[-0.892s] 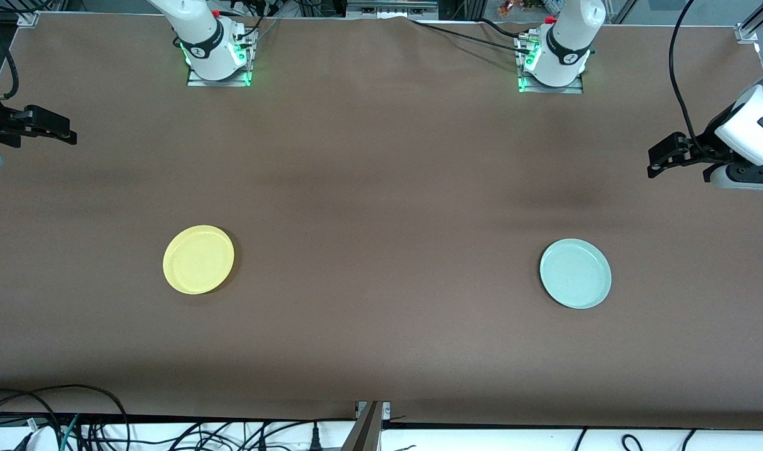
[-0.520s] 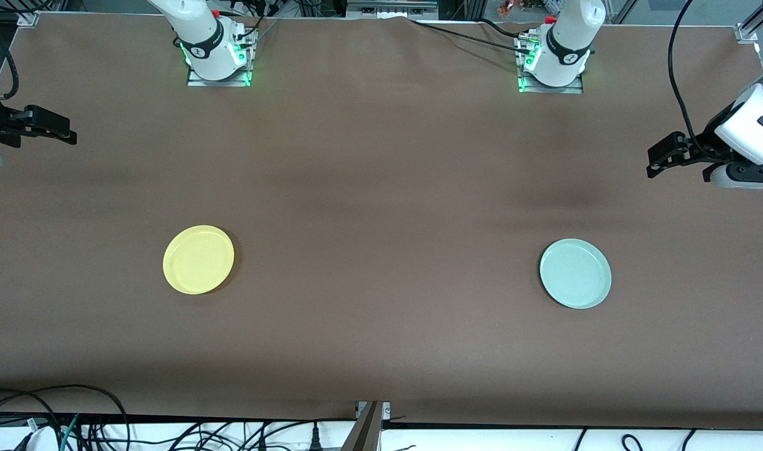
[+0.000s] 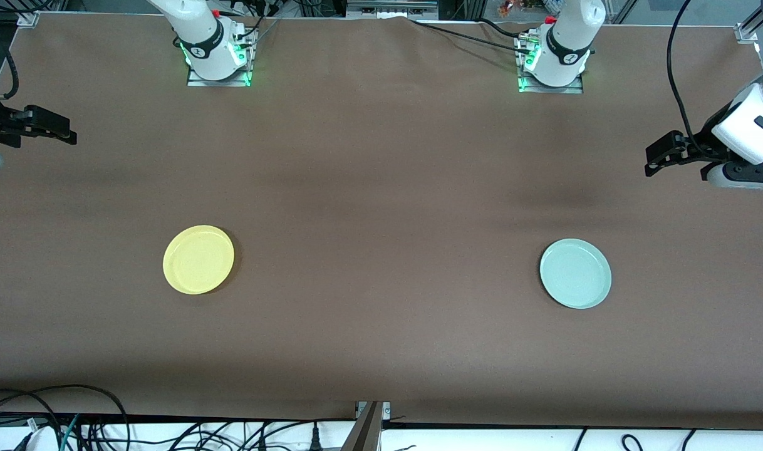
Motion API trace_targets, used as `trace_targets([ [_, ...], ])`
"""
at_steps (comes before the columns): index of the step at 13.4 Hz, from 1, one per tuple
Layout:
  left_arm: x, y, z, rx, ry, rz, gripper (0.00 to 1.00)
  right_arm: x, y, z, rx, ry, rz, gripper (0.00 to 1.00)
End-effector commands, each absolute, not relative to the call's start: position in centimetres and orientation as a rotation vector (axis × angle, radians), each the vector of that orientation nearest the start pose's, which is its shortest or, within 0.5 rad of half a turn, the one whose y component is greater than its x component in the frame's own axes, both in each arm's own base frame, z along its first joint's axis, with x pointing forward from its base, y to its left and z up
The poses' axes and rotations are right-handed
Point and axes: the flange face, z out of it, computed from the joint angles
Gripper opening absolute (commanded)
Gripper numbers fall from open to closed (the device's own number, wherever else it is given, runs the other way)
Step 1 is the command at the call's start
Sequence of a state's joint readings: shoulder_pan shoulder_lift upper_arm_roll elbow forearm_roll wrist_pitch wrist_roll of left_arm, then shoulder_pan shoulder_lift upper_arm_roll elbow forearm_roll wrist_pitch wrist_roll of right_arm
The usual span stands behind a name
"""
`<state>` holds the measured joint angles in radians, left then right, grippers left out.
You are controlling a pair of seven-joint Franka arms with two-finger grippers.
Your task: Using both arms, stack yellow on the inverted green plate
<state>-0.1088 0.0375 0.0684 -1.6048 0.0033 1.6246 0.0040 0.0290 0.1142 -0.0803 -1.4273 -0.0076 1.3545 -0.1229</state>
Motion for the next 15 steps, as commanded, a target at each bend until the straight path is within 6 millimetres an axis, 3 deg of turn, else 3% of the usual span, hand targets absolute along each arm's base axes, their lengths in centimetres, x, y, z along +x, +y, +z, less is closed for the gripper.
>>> trace_targets([
  [1,57.21,-2.35,59.57,-3.141,0.053,0.046,1.0,56.74,-2.91,61.27,-3.14,-0.104,0.29,1.0],
  [10,57.45,-2.37,59.04,-3.14,0.046,0.06,1.0,56.69,-3.0,61.36,-3.14,-0.101,0.287,1.0],
  [15,57.43,-2.13,59.09,-3.14,-0.044,0.062,1.0,56.73,-2.98,61.27,-3.138,-0.102,0.29,1.0],
])
